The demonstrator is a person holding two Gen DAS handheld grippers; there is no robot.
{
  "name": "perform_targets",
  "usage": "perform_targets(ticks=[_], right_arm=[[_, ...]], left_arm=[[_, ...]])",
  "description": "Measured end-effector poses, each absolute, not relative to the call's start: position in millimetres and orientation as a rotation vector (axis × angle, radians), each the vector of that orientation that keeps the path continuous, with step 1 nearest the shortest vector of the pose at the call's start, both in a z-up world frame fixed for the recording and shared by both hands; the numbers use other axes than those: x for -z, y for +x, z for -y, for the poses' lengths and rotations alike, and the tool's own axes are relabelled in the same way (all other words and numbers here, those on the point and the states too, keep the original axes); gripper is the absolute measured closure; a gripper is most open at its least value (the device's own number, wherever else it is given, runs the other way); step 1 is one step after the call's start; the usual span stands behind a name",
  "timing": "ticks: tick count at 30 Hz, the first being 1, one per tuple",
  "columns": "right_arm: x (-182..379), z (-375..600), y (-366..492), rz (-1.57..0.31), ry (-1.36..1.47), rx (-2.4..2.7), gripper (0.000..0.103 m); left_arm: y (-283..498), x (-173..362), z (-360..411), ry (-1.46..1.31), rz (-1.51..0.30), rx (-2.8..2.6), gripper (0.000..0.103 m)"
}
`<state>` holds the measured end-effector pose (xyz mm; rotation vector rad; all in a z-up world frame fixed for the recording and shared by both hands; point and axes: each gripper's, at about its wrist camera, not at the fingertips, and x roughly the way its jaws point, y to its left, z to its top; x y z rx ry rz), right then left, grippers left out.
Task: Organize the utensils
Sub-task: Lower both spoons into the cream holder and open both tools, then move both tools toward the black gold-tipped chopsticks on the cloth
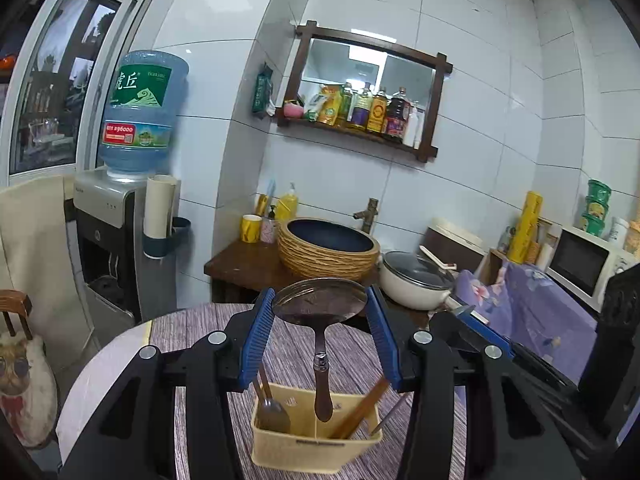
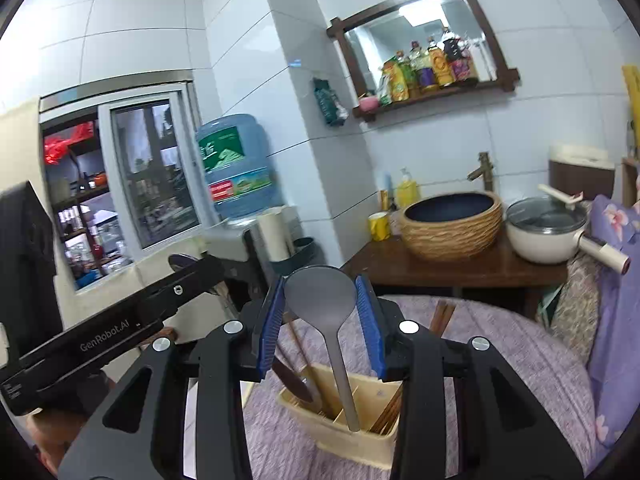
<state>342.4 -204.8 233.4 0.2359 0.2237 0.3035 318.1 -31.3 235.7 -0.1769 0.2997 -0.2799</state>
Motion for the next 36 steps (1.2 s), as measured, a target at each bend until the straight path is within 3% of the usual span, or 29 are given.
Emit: perform_targets(ticks=[17, 28, 31, 33, 36], right_arm=[[-123.5, 205.8, 376.5, -0.368, 0.212, -0.190, 0.066], [-100.4, 199.1, 365.0, -0.369, 0.134, -0.164, 0.065], [-101.2, 200.6, 357.0, -0.358, 0.133, -0.174, 0.054], [-104.1, 202.0, 349.0, -0.341, 0.126, -0.174, 0.051], [-106.4, 206.2, 331.1, -0.327, 0.124, -0.163, 0.044]], left_arm=[[340.6, -145.6, 35.0, -0.135, -0.437, 0.257, 0.056], [342.7, -121.7, 32.6, -0.133, -0.501, 0.267, 0.056], [331.7, -127.8, 27.8, -0.148, -0.470, 0.274, 0.049], [319.7, -134.5, 23.8, -0.156, -0.436, 0.274, 0.037], [297.3, -141.3, 18.2, -0.142, -0.386, 0.257, 0.030]])
